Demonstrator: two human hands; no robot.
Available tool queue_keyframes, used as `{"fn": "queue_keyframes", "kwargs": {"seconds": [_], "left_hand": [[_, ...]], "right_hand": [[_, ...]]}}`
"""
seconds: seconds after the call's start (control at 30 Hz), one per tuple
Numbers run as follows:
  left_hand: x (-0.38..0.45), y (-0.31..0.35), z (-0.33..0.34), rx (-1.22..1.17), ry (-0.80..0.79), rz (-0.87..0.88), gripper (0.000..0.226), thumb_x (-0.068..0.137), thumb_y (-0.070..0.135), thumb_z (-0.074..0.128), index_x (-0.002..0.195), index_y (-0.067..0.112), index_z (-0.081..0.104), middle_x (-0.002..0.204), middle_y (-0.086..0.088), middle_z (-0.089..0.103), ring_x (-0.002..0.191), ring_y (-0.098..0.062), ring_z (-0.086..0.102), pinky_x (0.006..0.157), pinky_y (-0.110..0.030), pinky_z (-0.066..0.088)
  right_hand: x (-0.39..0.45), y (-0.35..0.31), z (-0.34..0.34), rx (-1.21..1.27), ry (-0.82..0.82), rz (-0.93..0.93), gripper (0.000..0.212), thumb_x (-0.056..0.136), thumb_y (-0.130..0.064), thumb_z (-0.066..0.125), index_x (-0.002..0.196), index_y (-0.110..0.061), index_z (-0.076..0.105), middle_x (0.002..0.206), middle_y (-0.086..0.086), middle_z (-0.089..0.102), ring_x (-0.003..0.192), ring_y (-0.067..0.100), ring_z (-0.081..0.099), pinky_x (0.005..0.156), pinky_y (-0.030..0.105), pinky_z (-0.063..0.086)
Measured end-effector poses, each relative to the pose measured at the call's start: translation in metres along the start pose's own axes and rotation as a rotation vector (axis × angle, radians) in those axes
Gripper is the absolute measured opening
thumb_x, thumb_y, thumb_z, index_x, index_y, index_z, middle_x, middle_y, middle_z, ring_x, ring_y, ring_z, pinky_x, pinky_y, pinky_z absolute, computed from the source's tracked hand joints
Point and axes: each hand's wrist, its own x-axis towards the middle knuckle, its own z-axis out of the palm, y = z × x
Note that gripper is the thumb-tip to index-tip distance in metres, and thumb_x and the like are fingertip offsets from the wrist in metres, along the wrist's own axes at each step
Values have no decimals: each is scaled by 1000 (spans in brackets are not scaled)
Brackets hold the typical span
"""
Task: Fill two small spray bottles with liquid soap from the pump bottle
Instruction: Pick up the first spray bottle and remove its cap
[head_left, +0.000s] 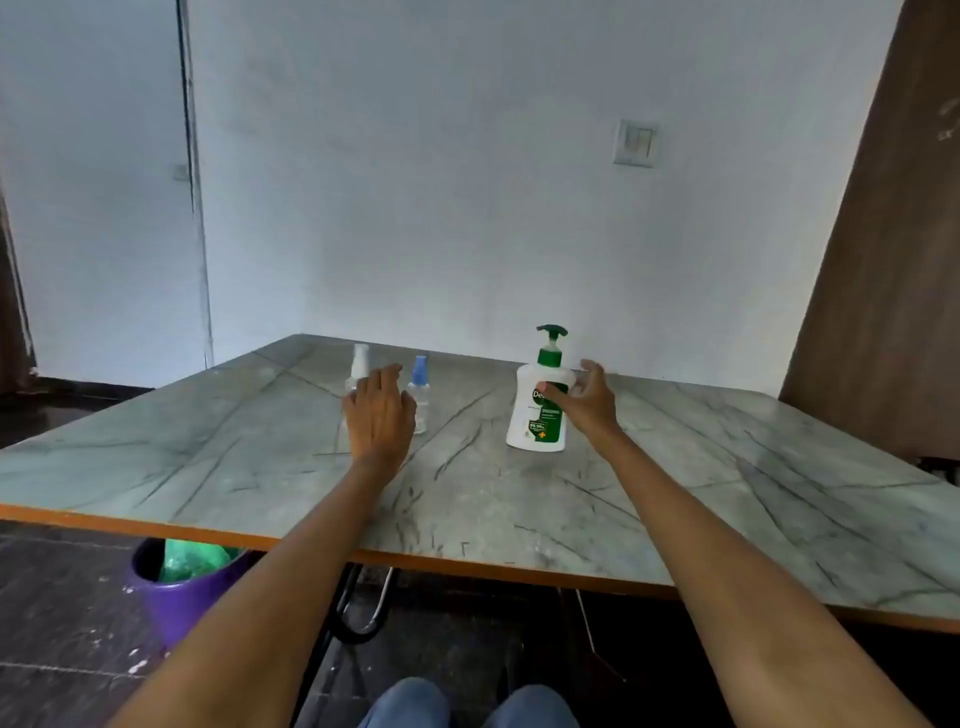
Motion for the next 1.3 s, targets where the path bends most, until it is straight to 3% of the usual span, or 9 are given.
{"fn": "queue_keyframes", "kwargs": {"seconds": [0.1,0.27,0.57,0.73,0.83,0.93,1.03,1.17,1.3], "left_hand": [[1,12,11,-105,-18,67,31,89,5,47,120,1,52,117,-18,59,104,-34,56,87,-41,43],[-1,36,30,-218,-144,100,36,92,13,49,126,5,47,119,-12,59,108,-29,55,86,-36,43],[-12,92,50,-510,-534,-39,62,82,34,67,131,3,45,121,-13,59,107,-26,58,87,-32,46],[-25,111,44,-515,-572,56,22,84,24,65,89,3,61,71,4,52,68,-14,47,56,-17,31],[-29,112,42,-516,-575,60,27,85,21,64,95,-4,62,82,-6,59,69,-12,49,58,-18,35],[-30,115,39,-468,-608,59,30,87,23,62,103,-3,63,97,-14,65,85,-22,56,73,-30,44],[-26,122,29,-443,-633,71,38,86,25,63,112,-2,59,109,-15,64,94,-25,57,81,-32,44],[-20,117,13,-395,-556,48,48,82,28,68,119,-1,56,116,-15,62,105,-26,58,84,-29,43],[-17,84,-1,-331,-400,9,37,85,24,64,114,1,59,115,-16,63,104,-27,59,85,-30,44]], "right_hand": [[-3,-4,-3,80,-113,28,57,77,-21,76,125,-7,49,121,11,60,93,15,55,77,26,45],[-1,-2,-8,111,-140,25,46,77,-16,75,119,-4,58,116,10,64,91,16,58,63,18,46],[-24,1,-48,107,-337,13,39,83,-12,69,120,-4,58,117,13,64,99,21,58,73,25,48],[-38,-1,-70,83,-395,48,40,83,-14,70,121,-10,58,120,13,63,115,28,56,91,39,45],[-48,-4,-73,84,-389,53,44,83,-13,70,124,-9,55,123,14,61,115,29,55,88,36,46],[-56,-11,-73,84,-352,51,71,80,-11,72,139,-11,34,133,16,49,110,23,52,83,30,47],[-58,-25,-72,33,-176,-67,90,75,-28,77,145,-15,20,134,16,44,116,27,50,97,40,45],[-66,-58,-62,-134,436,-546,59,84,-47,54,127,-8,46,109,9,59,99,22,55,87,32,41],[-71,-88,-29,-296,518,-908,37,87,-32,49,114,-7,57,106,8,62,96,22,54,79,28,37]]}}
